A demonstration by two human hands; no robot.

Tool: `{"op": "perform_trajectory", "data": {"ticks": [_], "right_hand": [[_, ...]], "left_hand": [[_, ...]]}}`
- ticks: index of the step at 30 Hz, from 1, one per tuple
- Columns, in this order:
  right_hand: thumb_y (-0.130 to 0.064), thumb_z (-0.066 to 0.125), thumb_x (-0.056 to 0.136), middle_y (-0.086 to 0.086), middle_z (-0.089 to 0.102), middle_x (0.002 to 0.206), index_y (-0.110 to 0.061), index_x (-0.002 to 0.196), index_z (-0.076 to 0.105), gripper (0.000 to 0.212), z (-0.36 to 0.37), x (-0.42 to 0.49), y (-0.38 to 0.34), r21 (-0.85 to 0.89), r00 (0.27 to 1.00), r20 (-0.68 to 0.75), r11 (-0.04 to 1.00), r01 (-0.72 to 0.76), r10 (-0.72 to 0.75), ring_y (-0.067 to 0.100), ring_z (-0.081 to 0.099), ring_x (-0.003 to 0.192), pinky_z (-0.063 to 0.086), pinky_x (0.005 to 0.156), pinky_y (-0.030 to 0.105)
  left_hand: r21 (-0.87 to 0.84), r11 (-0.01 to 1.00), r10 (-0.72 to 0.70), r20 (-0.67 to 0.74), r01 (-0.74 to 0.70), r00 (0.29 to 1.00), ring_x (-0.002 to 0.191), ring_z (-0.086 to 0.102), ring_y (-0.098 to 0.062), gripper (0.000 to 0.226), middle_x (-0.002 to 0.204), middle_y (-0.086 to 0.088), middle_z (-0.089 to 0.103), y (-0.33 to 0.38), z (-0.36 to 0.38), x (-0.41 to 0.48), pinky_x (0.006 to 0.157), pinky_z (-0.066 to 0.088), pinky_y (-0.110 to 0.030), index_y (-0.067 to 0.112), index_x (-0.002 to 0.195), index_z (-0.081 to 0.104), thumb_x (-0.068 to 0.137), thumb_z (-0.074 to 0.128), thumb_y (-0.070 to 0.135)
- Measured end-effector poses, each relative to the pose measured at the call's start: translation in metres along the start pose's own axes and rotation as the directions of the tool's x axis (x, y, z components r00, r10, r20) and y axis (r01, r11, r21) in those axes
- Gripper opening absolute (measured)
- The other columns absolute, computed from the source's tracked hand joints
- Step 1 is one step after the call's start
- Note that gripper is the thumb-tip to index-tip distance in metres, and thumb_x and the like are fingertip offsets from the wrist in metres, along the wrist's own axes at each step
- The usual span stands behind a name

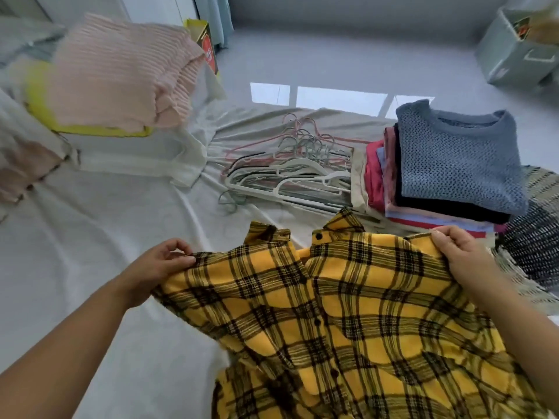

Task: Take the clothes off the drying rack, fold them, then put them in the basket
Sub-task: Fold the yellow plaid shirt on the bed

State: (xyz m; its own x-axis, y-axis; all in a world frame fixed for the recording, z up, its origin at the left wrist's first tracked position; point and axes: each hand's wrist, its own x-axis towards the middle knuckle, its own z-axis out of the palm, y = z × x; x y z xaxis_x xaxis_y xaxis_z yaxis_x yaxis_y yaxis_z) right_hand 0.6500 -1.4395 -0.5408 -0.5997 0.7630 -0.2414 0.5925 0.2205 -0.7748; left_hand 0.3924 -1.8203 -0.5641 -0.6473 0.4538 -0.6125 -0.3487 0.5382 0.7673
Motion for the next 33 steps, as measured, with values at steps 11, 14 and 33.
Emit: {"op": "perform_trajectory", "data": {"ticks": [11, 14, 33], "right_hand": [[-0.022, 0.047, 0.097, 0.003, 0.057, 0.085, -0.011, 0.096, 0.057, 0.015, -0.027, -0.153, -0.112, 0.002, 0.948, -0.069, 0.950, 0.311, -0.310, 0.006, 0.048, 0.071, 0.034, 0.060, 0.016], [-0.021, 0.047, 0.097, 0.002, 0.057, 0.084, -0.012, 0.097, 0.058, 0.015, -0.031, -0.198, -0.139, 0.023, 0.942, -0.037, 0.942, 0.335, -0.335, 0.006, 0.049, 0.071, 0.034, 0.059, 0.016], [-0.021, 0.048, 0.096, 0.008, 0.065, 0.085, -0.011, 0.093, 0.060, 0.016, 0.029, -0.272, -0.267, 0.271, 0.896, 0.253, 0.916, 0.296, -0.364, 0.024, 0.060, 0.078, 0.045, 0.070, 0.032]], "left_hand": [[-0.232, 0.932, 0.229, -0.213, -0.277, 0.950, 0.055, 0.063, -0.012, 0.022, 0.071, -0.003, 0.065, 0.022, -0.079, -0.173, 0.046, 0.052, -0.019, 0.013, 0.080, 0.053, 0.088, 0.048, -0.007], [-0.249, 0.911, 0.257, -0.284, -0.330, 0.924, 0.065, 0.062, -0.017, 0.025, 0.080, -0.007, 0.062, 0.025, -0.103, -0.226, 0.048, 0.053, -0.018, 0.012, 0.077, 0.051, 0.088, 0.046, -0.009], [-0.085, 0.917, 0.314, -0.447, -0.389, 0.838, 0.043, 0.059, -0.007, 0.039, 0.051, 0.002, 0.061, 0.077, -0.279, -0.380, 0.039, 0.045, -0.013, 0.017, 0.060, 0.062, 0.087, 0.048, -0.008]]}}
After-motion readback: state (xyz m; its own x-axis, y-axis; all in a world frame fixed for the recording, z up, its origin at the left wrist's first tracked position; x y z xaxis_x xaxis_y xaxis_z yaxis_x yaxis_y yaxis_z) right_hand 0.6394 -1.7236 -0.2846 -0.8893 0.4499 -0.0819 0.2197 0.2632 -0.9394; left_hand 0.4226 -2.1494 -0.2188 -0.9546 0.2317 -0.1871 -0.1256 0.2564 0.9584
